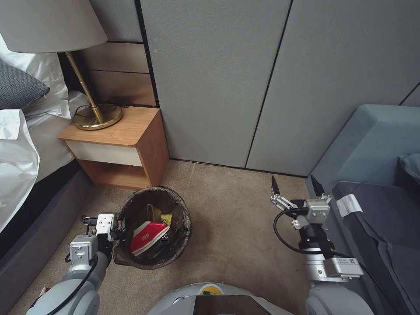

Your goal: Pick up the trash bin, then pick up the garbage from the floor and place it into the trash bin.

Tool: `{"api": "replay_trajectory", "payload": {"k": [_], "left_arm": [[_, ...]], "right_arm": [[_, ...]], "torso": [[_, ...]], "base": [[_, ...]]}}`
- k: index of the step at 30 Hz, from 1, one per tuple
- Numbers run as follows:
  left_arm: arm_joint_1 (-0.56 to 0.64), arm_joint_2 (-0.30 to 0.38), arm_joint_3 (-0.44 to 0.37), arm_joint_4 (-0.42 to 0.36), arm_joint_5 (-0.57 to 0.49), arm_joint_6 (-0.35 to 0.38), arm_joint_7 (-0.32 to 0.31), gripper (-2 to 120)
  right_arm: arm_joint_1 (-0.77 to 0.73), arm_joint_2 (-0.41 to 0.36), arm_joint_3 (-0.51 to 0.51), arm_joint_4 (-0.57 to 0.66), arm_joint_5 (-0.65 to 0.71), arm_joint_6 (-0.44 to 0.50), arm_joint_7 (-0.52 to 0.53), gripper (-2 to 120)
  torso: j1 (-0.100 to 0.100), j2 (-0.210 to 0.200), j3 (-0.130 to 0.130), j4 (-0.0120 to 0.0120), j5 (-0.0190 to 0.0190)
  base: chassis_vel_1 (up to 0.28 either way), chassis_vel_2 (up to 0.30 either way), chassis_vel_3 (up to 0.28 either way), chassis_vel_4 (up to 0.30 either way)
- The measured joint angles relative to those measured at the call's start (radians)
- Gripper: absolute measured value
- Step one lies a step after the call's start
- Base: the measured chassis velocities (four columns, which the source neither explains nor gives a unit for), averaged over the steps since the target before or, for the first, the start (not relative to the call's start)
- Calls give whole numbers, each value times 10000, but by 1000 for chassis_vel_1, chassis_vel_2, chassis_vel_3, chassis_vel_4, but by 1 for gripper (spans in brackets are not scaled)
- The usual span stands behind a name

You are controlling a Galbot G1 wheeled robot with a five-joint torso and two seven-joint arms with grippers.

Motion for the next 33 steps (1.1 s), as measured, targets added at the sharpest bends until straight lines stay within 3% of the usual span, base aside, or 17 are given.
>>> {"api": "replay_trajectory", "payload": {"k": [33], "left_arm": [[-151, -120, 28, 0, 19, -102, 0, 3]], "right_arm": [[-281, 100, -338, -5, -147, 246, 246, 100]], "torso": [[0, 0, 1, 0, 0]], "base": [[2, 2, 4, 1]]}}
